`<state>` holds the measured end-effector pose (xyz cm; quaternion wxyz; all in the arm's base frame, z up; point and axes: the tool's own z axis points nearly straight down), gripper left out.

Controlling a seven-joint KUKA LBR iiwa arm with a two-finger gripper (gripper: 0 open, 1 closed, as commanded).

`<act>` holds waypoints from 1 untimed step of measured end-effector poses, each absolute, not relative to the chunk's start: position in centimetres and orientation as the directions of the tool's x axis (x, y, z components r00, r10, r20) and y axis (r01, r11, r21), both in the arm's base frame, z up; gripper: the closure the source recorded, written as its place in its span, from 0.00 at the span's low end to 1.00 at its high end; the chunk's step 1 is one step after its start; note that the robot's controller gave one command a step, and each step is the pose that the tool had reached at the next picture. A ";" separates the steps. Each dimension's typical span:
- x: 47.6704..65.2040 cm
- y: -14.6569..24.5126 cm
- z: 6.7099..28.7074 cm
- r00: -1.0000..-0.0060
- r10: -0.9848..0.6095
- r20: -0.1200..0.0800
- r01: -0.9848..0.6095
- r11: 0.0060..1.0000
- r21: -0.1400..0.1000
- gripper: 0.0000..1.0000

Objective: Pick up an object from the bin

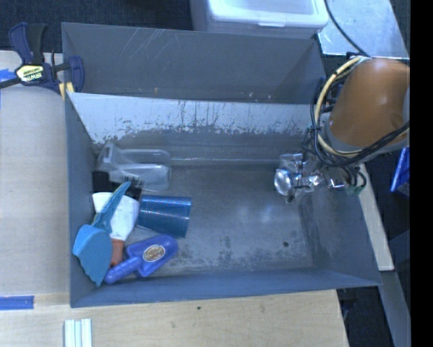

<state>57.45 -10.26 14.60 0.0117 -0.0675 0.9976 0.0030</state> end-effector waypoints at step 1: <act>58.0 -10.0 14.6 -0.988 -0.153 -0.026 -0.153 0.988 0.004 1.00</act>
Offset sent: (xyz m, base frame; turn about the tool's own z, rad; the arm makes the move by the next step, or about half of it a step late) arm 0.0177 -0.0076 0.1935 -0.0246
